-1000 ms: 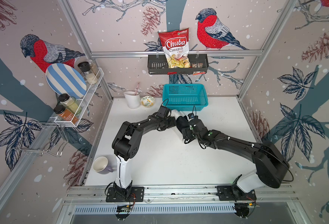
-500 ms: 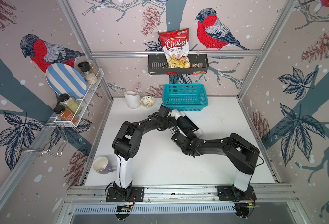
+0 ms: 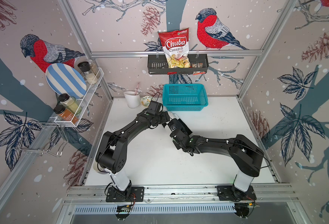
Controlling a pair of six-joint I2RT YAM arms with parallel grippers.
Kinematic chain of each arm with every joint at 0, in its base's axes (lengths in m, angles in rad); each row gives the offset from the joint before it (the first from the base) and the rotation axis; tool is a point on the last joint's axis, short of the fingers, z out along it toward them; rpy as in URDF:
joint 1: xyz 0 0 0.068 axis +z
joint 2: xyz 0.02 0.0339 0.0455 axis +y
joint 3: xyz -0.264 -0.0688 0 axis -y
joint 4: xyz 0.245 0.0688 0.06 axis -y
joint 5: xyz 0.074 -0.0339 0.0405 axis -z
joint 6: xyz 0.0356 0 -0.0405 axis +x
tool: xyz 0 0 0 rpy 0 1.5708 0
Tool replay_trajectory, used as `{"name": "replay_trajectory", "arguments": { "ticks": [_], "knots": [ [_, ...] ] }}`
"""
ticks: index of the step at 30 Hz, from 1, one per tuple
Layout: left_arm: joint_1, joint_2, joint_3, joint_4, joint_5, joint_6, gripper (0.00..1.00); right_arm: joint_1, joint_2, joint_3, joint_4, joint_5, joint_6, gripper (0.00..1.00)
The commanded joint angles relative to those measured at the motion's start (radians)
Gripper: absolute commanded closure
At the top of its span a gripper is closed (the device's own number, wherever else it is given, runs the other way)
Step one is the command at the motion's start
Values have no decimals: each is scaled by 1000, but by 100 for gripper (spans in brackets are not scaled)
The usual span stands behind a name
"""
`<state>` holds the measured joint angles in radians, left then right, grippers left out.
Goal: Roll up the pillowcase
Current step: Roll the pillowcase at the center of the board.
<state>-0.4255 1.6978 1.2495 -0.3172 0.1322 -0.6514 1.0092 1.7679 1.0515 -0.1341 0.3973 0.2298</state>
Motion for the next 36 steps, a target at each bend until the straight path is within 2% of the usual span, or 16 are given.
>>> {"name": "replay_trajectory", "arguments": {
  "ticks": [1, 6, 11, 14, 19, 23, 30, 33, 36],
  "knots": [
    [12, -60, -66, 38, 12, -12, 15, -48, -40, -5, 11, -286, 125, 100],
    [17, -118, -189, 165, 63, -84, 15, -252, -97, -117, 141, -641, 231, 100],
    [18, -125, -303, 366, 138, -189, 15, -456, -59, -171, 225, -905, 300, 100],
    [16, -78, -333, 491, 204, -258, 14, -540, -28, -180, 253, -998, 336, 100],
    [6, 14, -382, 756, 274, -391, 13, -638, 11, -180, 267, -1082, 380, 100],
    [-13, 109, -378, 957, 314, -470, 13, -690, 32, -172, 252, -1097, 382, 100],
    [-76, 254, -339, 1120, 296, -505, 11, -690, 41, -142, 198, -1097, 339, 100],
    [-87, 313, -322, 1166, 296, -506, 5, -689, 39, -139, 190, -1100, 334, 100],
    [-96, 363, -326, 1303, 304, -529, 5, -688, 40, -139, 179, -1097, 323, 99]
  ]
}}
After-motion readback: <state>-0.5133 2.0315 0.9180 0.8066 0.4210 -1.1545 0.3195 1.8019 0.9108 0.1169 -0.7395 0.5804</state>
